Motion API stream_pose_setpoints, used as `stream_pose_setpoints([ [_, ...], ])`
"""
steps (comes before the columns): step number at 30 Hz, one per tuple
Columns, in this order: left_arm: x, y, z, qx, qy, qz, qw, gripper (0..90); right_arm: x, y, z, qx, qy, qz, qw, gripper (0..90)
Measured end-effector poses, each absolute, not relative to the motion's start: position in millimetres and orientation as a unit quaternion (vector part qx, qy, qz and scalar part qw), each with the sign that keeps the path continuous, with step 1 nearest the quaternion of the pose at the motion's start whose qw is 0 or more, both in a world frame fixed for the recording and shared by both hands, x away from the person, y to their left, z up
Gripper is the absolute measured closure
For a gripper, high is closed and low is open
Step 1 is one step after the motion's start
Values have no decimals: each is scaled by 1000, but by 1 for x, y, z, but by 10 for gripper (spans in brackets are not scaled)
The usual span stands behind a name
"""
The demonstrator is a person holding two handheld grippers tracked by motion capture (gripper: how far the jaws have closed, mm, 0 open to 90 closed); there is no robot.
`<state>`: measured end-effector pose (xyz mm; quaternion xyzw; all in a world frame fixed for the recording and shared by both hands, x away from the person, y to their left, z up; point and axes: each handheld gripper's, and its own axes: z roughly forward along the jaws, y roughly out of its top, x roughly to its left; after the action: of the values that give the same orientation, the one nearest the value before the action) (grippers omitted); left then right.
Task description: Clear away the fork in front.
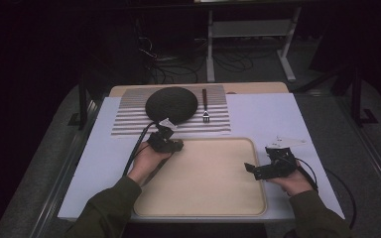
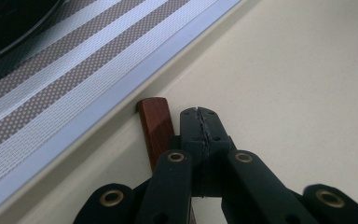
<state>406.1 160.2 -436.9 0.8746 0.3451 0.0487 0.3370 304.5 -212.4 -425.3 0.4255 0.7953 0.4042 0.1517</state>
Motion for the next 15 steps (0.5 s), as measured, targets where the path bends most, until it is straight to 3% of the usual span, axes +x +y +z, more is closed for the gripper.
stream_pose_setpoints([
  [15, 398, 189, -436, 869, 366, 61, 326, 900, 305, -213, -426, 427, 795, 404, 151, 0],
])
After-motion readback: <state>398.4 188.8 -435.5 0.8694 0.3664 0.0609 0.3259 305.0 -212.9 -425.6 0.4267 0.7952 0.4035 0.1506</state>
